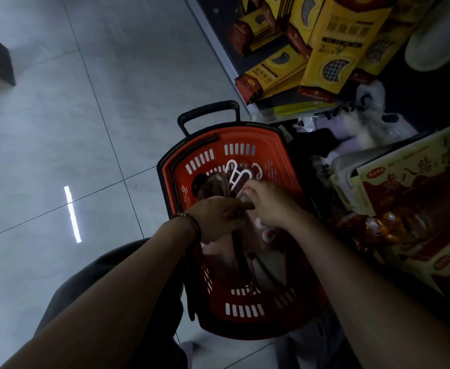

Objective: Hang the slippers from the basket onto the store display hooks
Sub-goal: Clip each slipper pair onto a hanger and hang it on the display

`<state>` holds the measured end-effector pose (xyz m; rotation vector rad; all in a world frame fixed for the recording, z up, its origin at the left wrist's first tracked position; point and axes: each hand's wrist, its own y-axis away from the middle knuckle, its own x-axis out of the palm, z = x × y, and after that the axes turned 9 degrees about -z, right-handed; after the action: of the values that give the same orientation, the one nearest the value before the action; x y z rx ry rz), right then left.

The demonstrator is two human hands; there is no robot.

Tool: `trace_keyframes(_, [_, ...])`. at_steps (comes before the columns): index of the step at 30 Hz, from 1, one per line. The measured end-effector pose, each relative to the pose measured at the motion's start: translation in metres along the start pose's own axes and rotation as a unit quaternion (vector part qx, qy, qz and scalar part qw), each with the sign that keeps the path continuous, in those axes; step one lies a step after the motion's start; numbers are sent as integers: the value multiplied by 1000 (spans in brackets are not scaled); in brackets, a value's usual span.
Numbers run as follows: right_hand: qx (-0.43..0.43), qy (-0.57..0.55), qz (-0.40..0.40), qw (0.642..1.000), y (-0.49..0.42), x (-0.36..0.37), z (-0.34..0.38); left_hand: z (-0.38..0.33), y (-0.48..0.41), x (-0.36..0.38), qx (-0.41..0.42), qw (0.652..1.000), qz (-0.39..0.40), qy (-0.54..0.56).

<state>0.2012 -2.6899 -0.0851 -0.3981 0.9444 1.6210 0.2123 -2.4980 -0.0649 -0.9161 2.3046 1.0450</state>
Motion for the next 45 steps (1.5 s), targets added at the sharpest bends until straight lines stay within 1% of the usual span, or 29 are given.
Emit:
trace_keyframes(2, [0, 2, 5, 1000, -1, 1, 0, -2, 0, 3, 15, 999, -24, -34])
trace_keyframes(4, [12, -25, 3, 1000, -4, 3, 0, -2, 0, 2, 8, 999, -20, -33])
trace_keyframes(6, [21, -71, -25, 997, -9, 1, 4, 1, -2, 1, -7, 1000, -7, -28])
trace_keyframes(8, [23, -82, -63, 994, -19, -4, 9, 4, -2, 0, -14, 999, -5, -28])
trace_keyframes(9, [31, -78, -66, 994, -25, -7, 10, 5, -2, 0, -15, 999, -7, -28])
trace_keyframes(11, [62, -82, -43, 994, -41, -10, 9, 7, 0, -1, -18, 1000, -10, -22])
trace_keyframes(12, [91, -96, -26, 991, -49, -9, 6, 7, 1, -2, -18, 1000, -12, -20])
trace_keyframes(14, [151, -158, -2, 976, -61, -4, 3, 9, 2, -4, -16, 999, -26, -13])
trace_keyframes(19, [233, -290, 69, 926, -69, 10, 4, 16, 2, -8, -21, 999, -25, 20])
trace_keyframes(21, [253, -326, 54, 909, -70, 12, 5, 17, 2, -11, -24, 999, -19, 24])
trace_keyframes(23, [256, -332, 22, 908, -76, 14, 6, 16, 3, -13, -22, 999, -16, 20])
trace_keyframes(25, [243, -317, -14, 917, -79, 15, 7, 18, 3, -14, -24, 999, -18, 27])
trace_keyframes(27, [208, -301, -84, 927, -83, 16, 10, 21, 3, -15, -32, 998, -15, 51])
trace_keyframes(30, [124, -205, -203, 949, -83, 3, 16, 23, 1, -19, -55, 996, -9, 72])
trace_keyframes(32, [82, -138, -264, 951, -81, -10, 17, 24, -1, -20, -64, 995, -7, 75])
trace_keyframes(34, [51, -122, -301, 944, -76, -26, 21, 22, -1, -23, -80, 993, -15, 91])
trace_keyframes(36, [25, -130, -321, 938, -69, -43, 28, 20, -2, -27, -97, 989, -32, 106])
trace_keyframes(38, [-4, -109, -334, 936, -63, -61, 35, 17, -3, -32, -112, 983, -58, 132])
trace_keyframes(39, [-18, -97, -345, 933, -60, -70, 36, 17, -3, -35, -124, 978, -76, 150])
trace_keyframes(41, [-47, -108, -385, 915, -51, -88, 37, 17, -3, -39, -155, 960, -120, 200])
trace_keyframes(43, [-71, -155, -434, 885, -36, -104, 34, 18, -3, -44, -182, 938, -160, 247])
trace_keyframes(45, [-86, -226, -471, 849, -18, -114, 33, 18, -3, -49, -211, 914, -187, 292])
